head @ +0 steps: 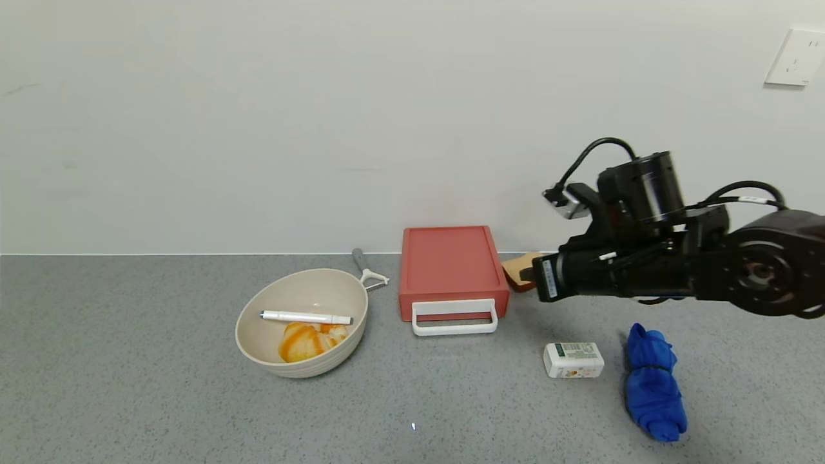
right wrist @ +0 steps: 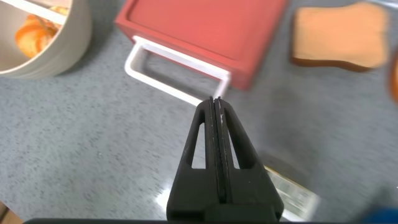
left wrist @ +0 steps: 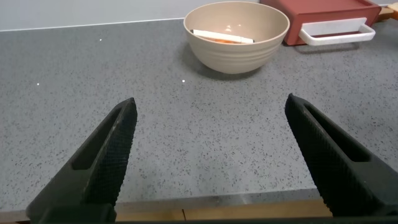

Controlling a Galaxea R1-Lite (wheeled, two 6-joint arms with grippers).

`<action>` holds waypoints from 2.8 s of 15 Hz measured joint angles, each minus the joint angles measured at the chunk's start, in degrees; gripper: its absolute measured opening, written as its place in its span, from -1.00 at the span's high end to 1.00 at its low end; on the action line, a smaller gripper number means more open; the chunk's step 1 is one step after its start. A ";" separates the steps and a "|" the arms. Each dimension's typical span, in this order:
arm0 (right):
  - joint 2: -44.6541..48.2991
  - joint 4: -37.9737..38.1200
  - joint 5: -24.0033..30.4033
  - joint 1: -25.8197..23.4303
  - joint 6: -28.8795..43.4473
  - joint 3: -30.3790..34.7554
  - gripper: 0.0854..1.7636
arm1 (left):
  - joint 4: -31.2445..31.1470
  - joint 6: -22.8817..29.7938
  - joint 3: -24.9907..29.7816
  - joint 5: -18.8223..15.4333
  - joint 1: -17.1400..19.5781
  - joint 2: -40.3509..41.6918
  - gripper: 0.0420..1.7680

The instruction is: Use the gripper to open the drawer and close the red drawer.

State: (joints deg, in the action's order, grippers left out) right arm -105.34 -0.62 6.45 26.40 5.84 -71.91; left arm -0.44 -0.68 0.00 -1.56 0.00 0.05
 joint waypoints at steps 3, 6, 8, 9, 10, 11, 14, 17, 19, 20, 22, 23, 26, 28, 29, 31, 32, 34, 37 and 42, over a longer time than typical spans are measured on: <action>6.58 -0.11 1.87 -4.63 -3.45 6.60 0.96 | 0.00 0.00 0.00 -0.01 0.00 0.00 -0.94; 11.11 -0.41 3.83 -7.47 -6.02 12.00 0.78 | 0.00 0.00 0.00 -0.01 0.00 0.00 -0.94; 12.78 -1.17 4.10 -8.17 -6.05 13.76 0.39 | 0.00 -0.02 0.00 0.00 0.00 0.00 -0.94; 13.39 -1.66 3.94 -8.28 -6.06 14.80 0.22 | 0.00 -0.02 0.00 0.00 0.00 0.00 -0.94; 13.78 -2.82 3.94 -8.36 -5.97 15.43 0.08 | 0.00 -0.02 0.00 0.00 0.00 0.00 -0.94; 14.04 -3.89 3.96 -8.46 -5.86 16.13 -0.02 | 0.00 -0.02 0.00 0.00 0.00 0.00 -0.94; 14.71 -6.86 4.16 -9.20 -5.81 18.19 -0.32 | 0.00 -0.02 0.00 -0.01 0.00 0.00 -0.94; 15.87 -7.12 4.13 -9.41 -5.68 19.32 -0.52 | 0.00 0.00 0.00 -0.01 0.00 0.00 -0.94; 16.81 -7.09 4.13 -9.52 -5.68 20.35 -0.61 | 0.00 -0.02 0.00 -0.01 0.00 0.00 -0.94; 17.27 -7.08 4.13 -9.57 -5.66 20.96 -0.64 | 0.00 -0.02 0.00 0.00 0.00 0.00 -0.94; 18.68 -6.95 4.16 -9.81 -5.60 22.05 -0.71 | 0.00 -0.02 0.00 0.00 0.00 0.00 -0.94; 19.64 -6.84 4.18 -10.01 -5.62 22.83 -0.74 | 0.00 0.00 0.00 -0.01 0.00 0.00 -0.94; 23.76 -6.55 3.89 -10.73 -5.53 25.37 -0.80 | 0.02 -0.02 0.00 0.00 0.00 0.00 -0.94; 27.56 -6.46 3.63 -11.25 -5.57 27.51 -0.83 | 0.00 0.00 0.00 -0.01 0.00 0.00 -0.94; 29.68 -6.34 3.47 -11.42 -5.60 28.65 -0.84 | 0.00 0.00 0.00 0.00 0.00 0.00 -0.94; 34.54 -6.16 2.39 -11.78 -5.62 30.79 -0.86 | 0.00 -0.02 0.00 -0.01 0.00 0.00 -0.94; 37.04 -5.77 1.15 -11.85 -5.68 31.54 -0.87 | 0.00 -0.02 0.00 -0.01 0.00 0.00 -0.94; 42.64 -2.68 -1.11 -11.97 -5.73 32.26 -0.89 | 0.00 -0.02 0.00 -0.01 0.00 0.00 -0.94; 52.36 5.99 -2.51 -12.13 -5.71 31.89 -0.90 | 0.00 -0.02 0.00 -0.01 0.00 0.00 -0.94; 67.67 19.09 -4.85 -17.01 -5.77 29.68 -0.92 | 0.00 -0.02 0.00 0.00 0.00 0.00 -0.94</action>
State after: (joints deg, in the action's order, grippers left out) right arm -37.67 18.47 1.60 9.40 0.07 -42.23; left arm -0.44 -0.71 0.00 -1.56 0.00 0.05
